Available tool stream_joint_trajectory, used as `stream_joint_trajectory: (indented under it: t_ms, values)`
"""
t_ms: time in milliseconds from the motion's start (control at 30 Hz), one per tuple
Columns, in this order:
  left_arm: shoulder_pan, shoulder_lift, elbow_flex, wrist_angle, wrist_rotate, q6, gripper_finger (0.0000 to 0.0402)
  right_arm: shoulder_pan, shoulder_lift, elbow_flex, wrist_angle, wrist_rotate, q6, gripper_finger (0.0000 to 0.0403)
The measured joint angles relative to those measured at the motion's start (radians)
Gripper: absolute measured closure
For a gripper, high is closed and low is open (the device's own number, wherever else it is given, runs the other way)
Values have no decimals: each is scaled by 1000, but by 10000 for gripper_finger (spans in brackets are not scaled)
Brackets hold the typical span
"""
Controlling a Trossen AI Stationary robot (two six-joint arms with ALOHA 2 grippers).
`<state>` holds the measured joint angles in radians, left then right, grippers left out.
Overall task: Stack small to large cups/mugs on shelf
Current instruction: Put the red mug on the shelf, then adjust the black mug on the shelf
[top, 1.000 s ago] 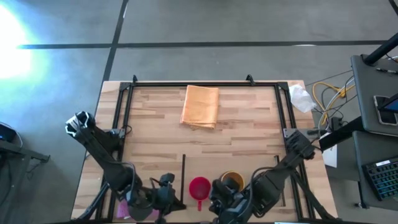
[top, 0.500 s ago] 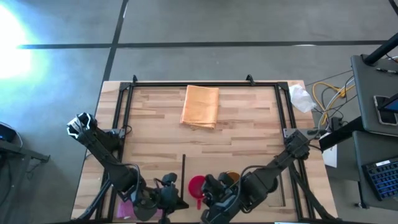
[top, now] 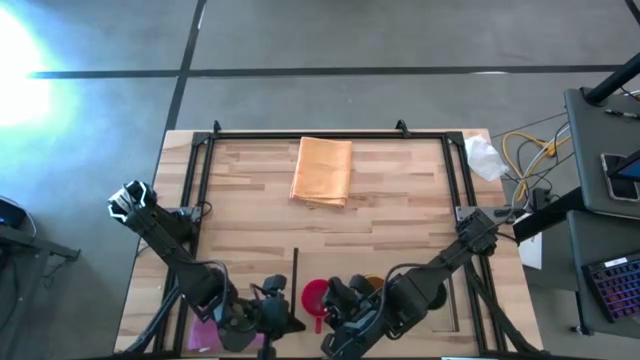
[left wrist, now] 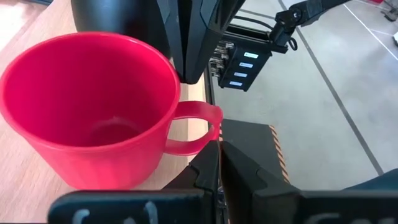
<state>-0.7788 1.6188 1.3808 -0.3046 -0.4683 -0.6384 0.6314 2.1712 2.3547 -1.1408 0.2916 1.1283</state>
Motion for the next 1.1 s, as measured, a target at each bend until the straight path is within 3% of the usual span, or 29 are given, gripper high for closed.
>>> stream_joint_trajectory:
  t_ms: [600, 800, 1100]
  values:
    - [0, -1, 0, -1, 5, -3, 402, 55, -96, 0, -8, -29, -113, 394]
    - [0, -1, 0, -2, 17, -5, 402, 117, -150, 0, -123, -29, 6, 394]
    - [0, -1, 0, -3, 18, -5, 402, 237, -172, 1, -320, -29, 390, 394]
